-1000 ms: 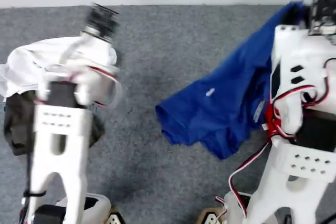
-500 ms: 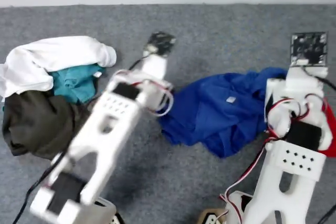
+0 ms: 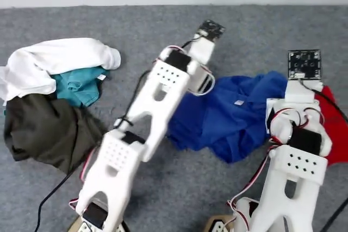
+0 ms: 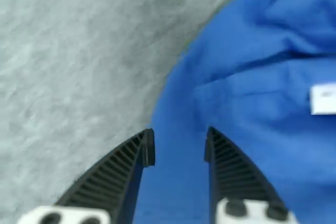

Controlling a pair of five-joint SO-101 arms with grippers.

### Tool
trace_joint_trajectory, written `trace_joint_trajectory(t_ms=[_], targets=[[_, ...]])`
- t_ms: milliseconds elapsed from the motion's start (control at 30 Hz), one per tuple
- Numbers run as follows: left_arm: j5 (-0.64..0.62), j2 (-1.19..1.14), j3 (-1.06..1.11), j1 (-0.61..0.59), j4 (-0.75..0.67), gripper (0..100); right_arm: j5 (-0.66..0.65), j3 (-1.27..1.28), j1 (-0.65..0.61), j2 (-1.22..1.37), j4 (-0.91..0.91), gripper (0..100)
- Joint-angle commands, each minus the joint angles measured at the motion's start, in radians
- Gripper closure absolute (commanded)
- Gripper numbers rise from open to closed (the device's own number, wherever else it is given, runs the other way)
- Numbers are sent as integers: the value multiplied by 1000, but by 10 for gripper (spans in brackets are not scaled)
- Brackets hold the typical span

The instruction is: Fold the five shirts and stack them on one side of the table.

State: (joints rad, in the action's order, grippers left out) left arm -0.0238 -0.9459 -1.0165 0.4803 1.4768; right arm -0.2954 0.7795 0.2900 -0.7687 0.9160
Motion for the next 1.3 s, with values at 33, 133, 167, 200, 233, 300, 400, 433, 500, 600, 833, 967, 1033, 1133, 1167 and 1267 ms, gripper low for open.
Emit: trace_joint_trajectory(t_ms=[33, 133, 167, 200, 233, 300, 400, 433, 500, 600, 833, 967, 1033, 1133, 1167, 1267], targets=[[-6, -196, -443, 51, 64, 831, -37, 12, 16, -22, -21, 989], [-6, -324, -598, 58, 66, 831, -38, 14, 16, -22, -16, 989], [-6, -358, -639, 54, 66, 831, -38, 14, 21, -22, -16, 989], [-6, -385, -671, 51, 68, 831, -38, 14, 30, -22, -16, 989], [-6, -396, -668, 48, 64, 831, -38, 14, 41, -22, -16, 989], [-6, -402, -644, 49, 63, 830, -38, 14, 64, -22, -16, 989], [-8, -405, -625, 61, 63, 830, -38, 14, 79, -22, -15, 989], [-8, -405, -624, 64, 61, 831, -38, 14, 79, -24, -15, 989], [-8, -408, -619, 64, 44, 833, -38, 14, 77, -24, -15, 989], [-9, -430, -578, 72, 3, 840, -38, 14, 77, -25, -15, 989], [-9, -459, -564, 138, -66, 984, -38, 14, 76, -33, -13, 989], [-9, -450, -568, 140, -63, 986, -37, 14, 74, -33, -13, 989], [-8, -433, -615, 132, -49, 987, -37, 14, 74, -33, -13, 989], [-6, -354, -665, 98, 6, 987, -37, 14, 74, -33, -13, 989], [-5, -308, -659, 89, 20, 987, -37, 14, 74, -33, -13, 989], [-3, -184, -661, 49, 114, 987, -37, 14, 74, -33, -13, 989]])
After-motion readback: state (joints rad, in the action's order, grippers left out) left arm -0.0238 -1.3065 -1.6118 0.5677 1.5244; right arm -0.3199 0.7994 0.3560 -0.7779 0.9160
